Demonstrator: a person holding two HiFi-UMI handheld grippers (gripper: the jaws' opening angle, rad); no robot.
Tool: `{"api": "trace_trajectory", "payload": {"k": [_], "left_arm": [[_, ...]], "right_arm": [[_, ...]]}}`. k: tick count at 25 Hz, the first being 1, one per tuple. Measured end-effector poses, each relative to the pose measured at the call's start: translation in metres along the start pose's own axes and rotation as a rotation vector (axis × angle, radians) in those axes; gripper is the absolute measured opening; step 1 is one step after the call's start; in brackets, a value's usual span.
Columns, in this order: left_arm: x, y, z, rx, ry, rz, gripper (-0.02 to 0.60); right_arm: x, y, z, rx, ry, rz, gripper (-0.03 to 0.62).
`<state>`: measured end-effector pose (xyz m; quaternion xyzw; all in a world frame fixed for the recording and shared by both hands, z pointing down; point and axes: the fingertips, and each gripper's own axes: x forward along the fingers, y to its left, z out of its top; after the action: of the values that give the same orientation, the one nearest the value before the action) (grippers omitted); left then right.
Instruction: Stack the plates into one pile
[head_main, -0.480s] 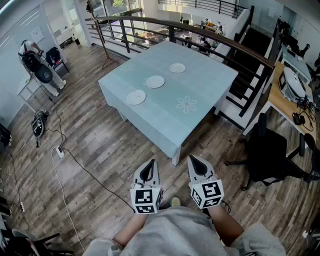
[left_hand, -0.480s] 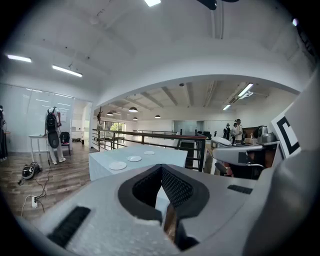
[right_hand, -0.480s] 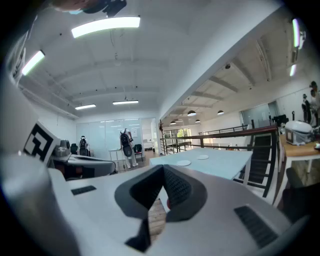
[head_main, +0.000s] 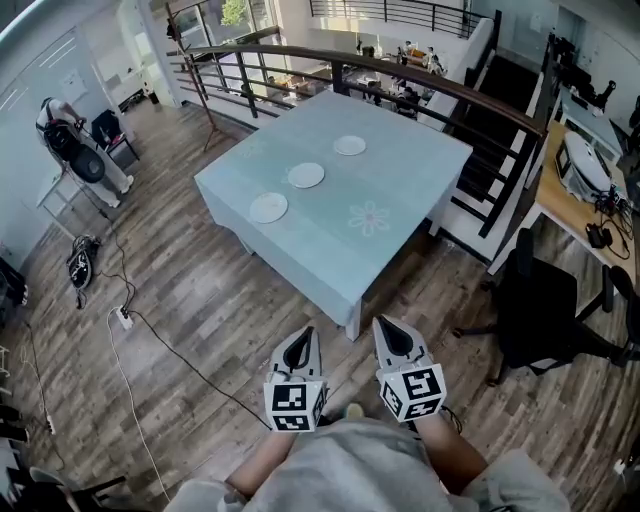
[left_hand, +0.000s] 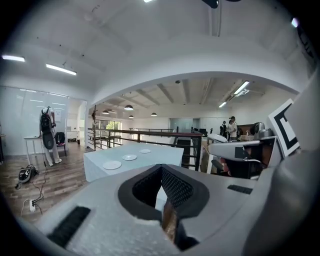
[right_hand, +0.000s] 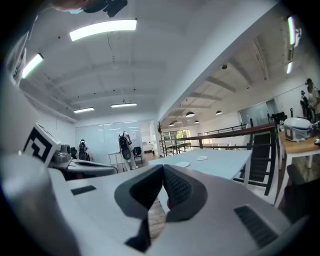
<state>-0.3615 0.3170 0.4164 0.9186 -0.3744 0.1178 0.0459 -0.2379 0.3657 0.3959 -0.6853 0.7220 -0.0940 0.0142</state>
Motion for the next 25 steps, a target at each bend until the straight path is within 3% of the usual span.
{"api": "trace_trajectory", "payload": {"k": [20, 25], "left_arm": [[0.022, 0.0, 0.002, 0.011, 0.015, 0.005, 0.017], [0.044, 0.005, 0.007, 0.05, 0.006, -0.014, 0.017]], "right_arm": [[0.01, -0.021, -0.01, 0.023, 0.017, 0.0, 0.026], [0.029, -0.031, -0.007, 0.011, 0.008, -0.015, 0.026]]}}
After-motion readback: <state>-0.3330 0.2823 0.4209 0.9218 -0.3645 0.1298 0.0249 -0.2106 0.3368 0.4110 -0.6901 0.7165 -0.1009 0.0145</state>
